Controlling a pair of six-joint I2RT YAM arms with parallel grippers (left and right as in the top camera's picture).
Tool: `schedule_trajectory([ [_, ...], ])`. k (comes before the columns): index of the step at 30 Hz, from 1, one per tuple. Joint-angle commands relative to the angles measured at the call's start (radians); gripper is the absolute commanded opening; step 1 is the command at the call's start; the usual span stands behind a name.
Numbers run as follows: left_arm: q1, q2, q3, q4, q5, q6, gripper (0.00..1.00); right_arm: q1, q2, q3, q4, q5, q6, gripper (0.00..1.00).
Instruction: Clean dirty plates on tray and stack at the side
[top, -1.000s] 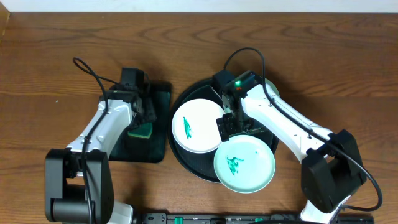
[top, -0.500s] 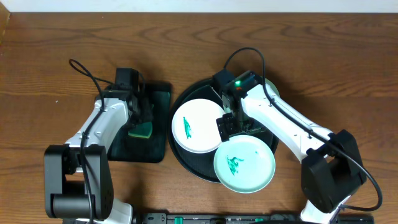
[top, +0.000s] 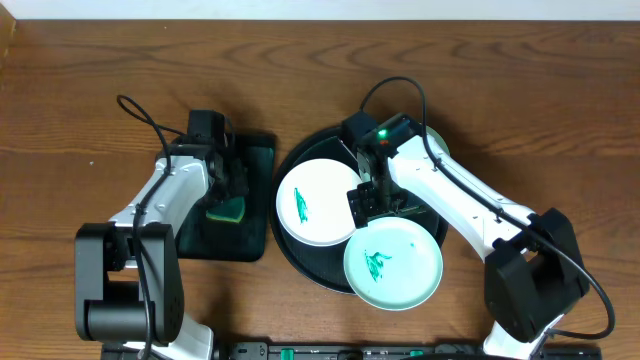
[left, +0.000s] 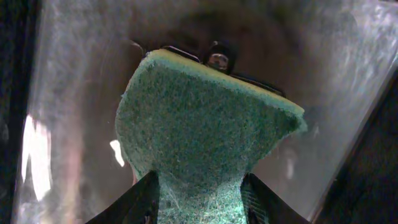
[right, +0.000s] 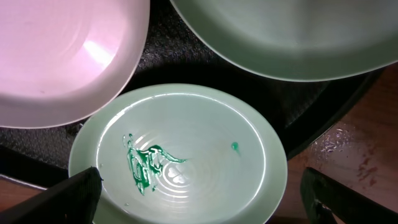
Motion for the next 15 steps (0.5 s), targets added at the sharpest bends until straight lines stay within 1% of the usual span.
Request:
schedule_trajectory([
  [1, 0.002, 0.023, -0.019, 0.007, 0.006, 0.016, 0.41, 0.009, -0.004, 0.0, -0.001, -0.005, -0.002, 0.99],
  [4, 0.002, 0.023, -0.019, 0.01, 0.006, 0.017, 0.2, 0.009, -0.004, 0.0, -0.002, -0.005, -0.003, 0.99],
  [5, 0.002, 0.023, -0.019, 0.01, 0.006, 0.017, 0.11, 0.009, -0.004, 0.0, -0.002, -0.005, -0.002, 0.99],
  [6, 0.002, 0.023, -0.019, 0.012, 0.006, 0.017, 0.08, 0.009, -0.004, 0.0, -0.002, -0.005, -0.003, 0.99],
  [14, 0.002, 0.023, -0.019, 0.024, 0.006, 0.017, 0.07, 0.009, -0.004, 0.0, -0.006, -0.005, -0.003, 0.99],
  [15, 0.002, 0.023, -0.019, 0.024, 0.006, 0.017, 0.09, 0.009, -0.004, 0.0, -0.008, -0.005, -0.002, 0.99],
])
